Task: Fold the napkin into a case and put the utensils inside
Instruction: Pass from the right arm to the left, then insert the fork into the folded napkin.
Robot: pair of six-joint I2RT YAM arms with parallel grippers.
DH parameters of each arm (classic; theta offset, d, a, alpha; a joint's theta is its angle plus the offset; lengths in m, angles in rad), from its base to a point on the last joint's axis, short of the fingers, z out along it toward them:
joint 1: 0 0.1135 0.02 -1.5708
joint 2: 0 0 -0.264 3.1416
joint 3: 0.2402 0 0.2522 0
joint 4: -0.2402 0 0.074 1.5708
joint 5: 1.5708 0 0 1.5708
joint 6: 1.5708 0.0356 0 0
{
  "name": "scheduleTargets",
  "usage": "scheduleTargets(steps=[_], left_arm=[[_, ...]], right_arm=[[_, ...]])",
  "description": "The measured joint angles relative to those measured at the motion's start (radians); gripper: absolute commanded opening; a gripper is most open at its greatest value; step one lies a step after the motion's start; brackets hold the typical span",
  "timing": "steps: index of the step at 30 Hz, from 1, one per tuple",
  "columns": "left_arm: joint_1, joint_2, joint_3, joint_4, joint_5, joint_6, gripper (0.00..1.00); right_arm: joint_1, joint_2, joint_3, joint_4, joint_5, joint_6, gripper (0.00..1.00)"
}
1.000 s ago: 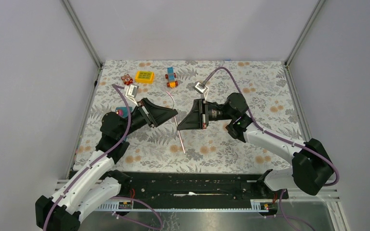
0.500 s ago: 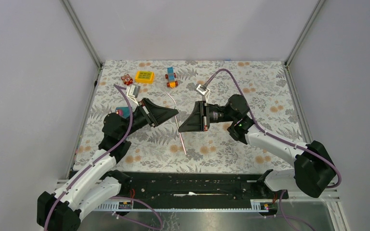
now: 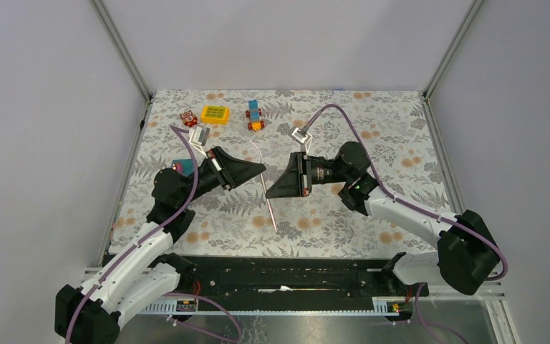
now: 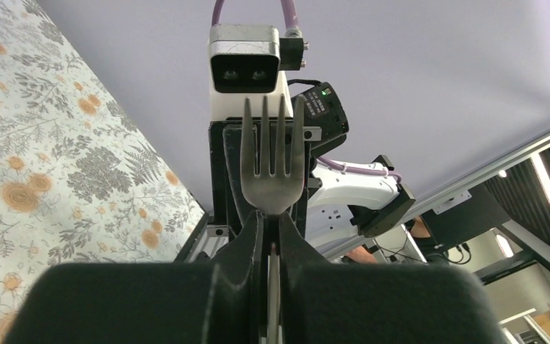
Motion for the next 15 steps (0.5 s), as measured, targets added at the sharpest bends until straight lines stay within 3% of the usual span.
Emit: scheduleTargets(steps=[1, 2, 4, 5, 7, 9, 11, 15], left_arm=[[0.0, 0.0, 0.0, -0.003, 0.004, 0.006, 0.0], [0.0, 0.0, 0.003, -0.014, 0.006, 0.013, 0.0], [0.0, 0.0, 0.031, -0.088, 0.012, 0.052, 0.0], [0.0, 0.003, 0.057, -0.153, 0.014, 0.099, 0.0], [0.002, 0.019, 0.136, -0.312, 0.008, 0.213, 0.0], [0.002, 0.064, 0.301, -0.587, -0.05, 0.399, 0.0], [0.003, 0.115, 0.451, -0.785, -0.158, 0.567, 0.0], [0.021, 0.192, 0.616, -1.036, -0.475, 0.861, 0.0]], right_arm=[[0.0, 0.0, -0.001, -0.004, 0.0, -0.003, 0.01], [0.0, 0.0, -0.002, -0.01, 0.0, -0.007, 0.11], [0.0, -0.006, 0.0, -0.053, 0.008, -0.041, 0.47], [-0.001, -0.013, 0.003, -0.098, 0.017, -0.068, 0.59], [-0.002, -0.037, 0.028, -0.263, 0.068, -0.165, 0.74], [-0.005, -0.071, 0.074, -0.488, 0.182, -0.296, 0.82], [-0.007, -0.109, 0.106, -0.667, 0.311, -0.411, 0.83], [-0.012, -0.181, 0.109, -0.908, 0.5, -0.575, 0.83]])
